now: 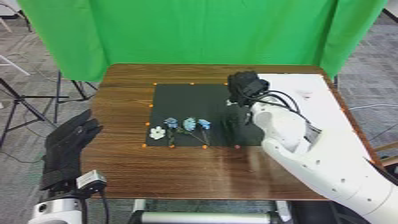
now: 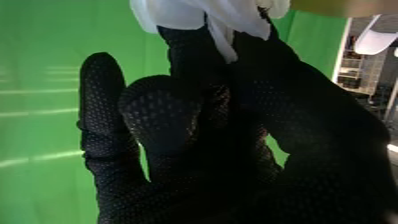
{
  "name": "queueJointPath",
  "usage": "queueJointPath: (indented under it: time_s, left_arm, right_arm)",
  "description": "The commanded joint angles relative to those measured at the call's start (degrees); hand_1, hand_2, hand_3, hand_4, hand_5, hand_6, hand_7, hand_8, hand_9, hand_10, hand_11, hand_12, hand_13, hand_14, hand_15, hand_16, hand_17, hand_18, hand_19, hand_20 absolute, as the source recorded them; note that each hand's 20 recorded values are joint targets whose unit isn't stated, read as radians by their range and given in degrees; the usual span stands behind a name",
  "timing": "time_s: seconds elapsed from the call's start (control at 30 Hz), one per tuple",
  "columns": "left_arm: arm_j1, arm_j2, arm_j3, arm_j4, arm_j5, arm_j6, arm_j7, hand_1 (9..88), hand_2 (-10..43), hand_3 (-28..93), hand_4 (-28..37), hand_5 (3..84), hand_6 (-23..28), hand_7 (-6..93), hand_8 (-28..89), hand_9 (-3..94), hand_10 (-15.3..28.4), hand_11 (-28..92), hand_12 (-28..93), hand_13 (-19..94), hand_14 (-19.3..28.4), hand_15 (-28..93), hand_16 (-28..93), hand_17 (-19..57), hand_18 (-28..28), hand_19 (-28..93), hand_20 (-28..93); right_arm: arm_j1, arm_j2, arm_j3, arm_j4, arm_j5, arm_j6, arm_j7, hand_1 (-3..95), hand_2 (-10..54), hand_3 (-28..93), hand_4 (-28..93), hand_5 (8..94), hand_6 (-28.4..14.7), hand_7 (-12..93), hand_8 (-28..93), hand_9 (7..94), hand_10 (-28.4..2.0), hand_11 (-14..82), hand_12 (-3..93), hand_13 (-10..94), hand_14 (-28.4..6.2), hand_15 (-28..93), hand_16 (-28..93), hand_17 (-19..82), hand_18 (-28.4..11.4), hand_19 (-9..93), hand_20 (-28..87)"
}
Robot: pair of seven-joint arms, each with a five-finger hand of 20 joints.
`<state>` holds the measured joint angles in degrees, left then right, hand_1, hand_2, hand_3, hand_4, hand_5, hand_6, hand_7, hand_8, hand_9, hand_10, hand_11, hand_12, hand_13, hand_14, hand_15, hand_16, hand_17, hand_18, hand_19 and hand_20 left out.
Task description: Arrange flowers
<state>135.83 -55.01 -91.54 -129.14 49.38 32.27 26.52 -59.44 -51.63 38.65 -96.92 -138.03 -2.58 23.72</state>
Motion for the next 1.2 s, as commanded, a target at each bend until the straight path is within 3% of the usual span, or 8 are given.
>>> queueJointPath:
  time_s: [0.03,0.3,0.5,0.87,1.2]
  left_arm:
    - [-0.5,-0.45,-0.05,0.05,0.50,-0.98,-0.82,27.0,5.0,83,-19.0,41.7,11.5,16.1,-11,36.0,20.6,38,5,25,27.2,64,-18,-9.0,21.0,60,1]
    - [-1.8,-0.37,0.49,0.38,0.89,-1.47,-1.40,26.9,5.0,83,-19.0,41.6,11.5,16.1,-11,35.9,20.5,38,5,25,27.2,64,-18,-9.0,21.0,60,1]
    - [-1.2,-0.46,0.17,0.25,0.68,-1.29,-1.13,26.9,5.1,83,-18.9,41.7,11.5,16.1,-11,35.9,20.4,38,5,25,27.2,64,-18,-9.0,21.0,60,1]
    - [-1.3,-0.39,0.18,0.35,0.40,-1.39,-1.02,27.0,5.2,83,-18.4,41.8,11.5,16.1,-11,36.0,20.5,38,5,25,27.2,64,-18,-9.0,21.0,60,1]
    - [-1.4,-0.52,0.17,0.31,0.44,-1.49,-1.17,26.8,5.2,83,-18.5,41.8,11.5,16.0,-11,35.9,20.5,38,5,25,27.2,64,-18,-9.0,21.1,60,1]
  right_arm:
    - [0.4,-3.2,-2.4,2.7,-0.3,0.3,2.1,53.9,-9.5,77,-28,82.3,-0.1,24,4,89.2,-4.8,23.0,39.1,81,-2.5,70,20,35,-17.9,89,3]
    - [1.4,-6.0,-3.7,4.5,-1.5,0.7,2.3,53.6,-9.5,77,-28,82.3,0.1,24,4,89.2,-5.0,22.9,38.6,81,-2.5,70,20,35,-18.0,89,3]
    - [0.8,-6.2,-3.4,4.5,-1.8,-0.2,3.2,53.6,-9.4,77,-28,81.9,0.0,24,4,88.8,-5.2,23.1,38.3,80,-2.8,70,20,35,-17.9,89,2]
    - [-3.4,-7.9,2.0,3.8,-2.4,-5.1,1.6,49.9,-9.5,79,-28,79.5,-0.4,24,3,86.5,-6.4,21.2,38.5,78,-3.8,69,20,32,-18.1,88,2]
    - [-5.6,-9.6,5.1,2.5,-3.8,-10.2,1.2,43.0,-9.5,80,-28,75.2,-1.9,24,2,80.0,-9.8,28.9,31.5,74,-5.8,70,19,29,-19.0,86,2]
